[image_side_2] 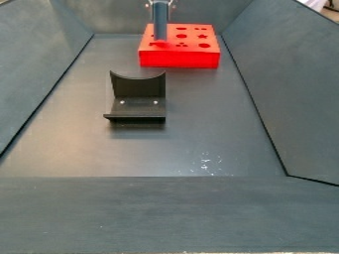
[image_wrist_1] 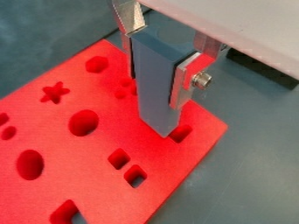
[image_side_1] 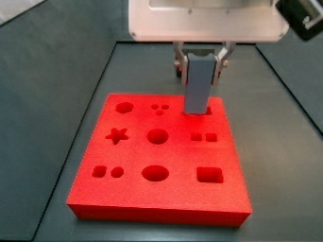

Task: Pick up the arch object. Move up. Place the arch object on the fixture. Regrasp the arch object. Rotate the arch object. Move to above the board. Insert the arch object.
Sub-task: Insert the arch object.

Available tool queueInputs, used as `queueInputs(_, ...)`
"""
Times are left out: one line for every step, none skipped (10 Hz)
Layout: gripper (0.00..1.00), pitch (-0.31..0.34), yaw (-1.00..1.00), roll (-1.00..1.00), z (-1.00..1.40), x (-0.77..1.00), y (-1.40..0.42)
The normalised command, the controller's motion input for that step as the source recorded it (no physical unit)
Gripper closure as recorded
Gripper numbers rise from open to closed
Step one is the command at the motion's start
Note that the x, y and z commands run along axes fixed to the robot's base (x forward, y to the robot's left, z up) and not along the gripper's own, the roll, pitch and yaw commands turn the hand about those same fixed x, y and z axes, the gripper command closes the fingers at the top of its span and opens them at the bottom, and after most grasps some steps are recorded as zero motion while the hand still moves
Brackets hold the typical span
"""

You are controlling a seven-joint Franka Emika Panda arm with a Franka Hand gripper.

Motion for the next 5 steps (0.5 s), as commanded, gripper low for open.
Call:
queueInputs(1.00, 0.000, 0.00, 0.07, -0.64, 0.50, 0.04)
queueInputs(1.00, 0.000, 0.17, 0.01, -0.67, 0.58, 0.00)
queueInputs(1.00, -0.043, 0.14, 0.00, -0.71, 0.55, 0.00)
queueInputs(1.00, -0.050, 0.14, 0.00, -0.72, 0.55, 0.00)
queueInputs(1.00, -0.004, 0.27, 0.14, -0.67, 0.24, 0.00)
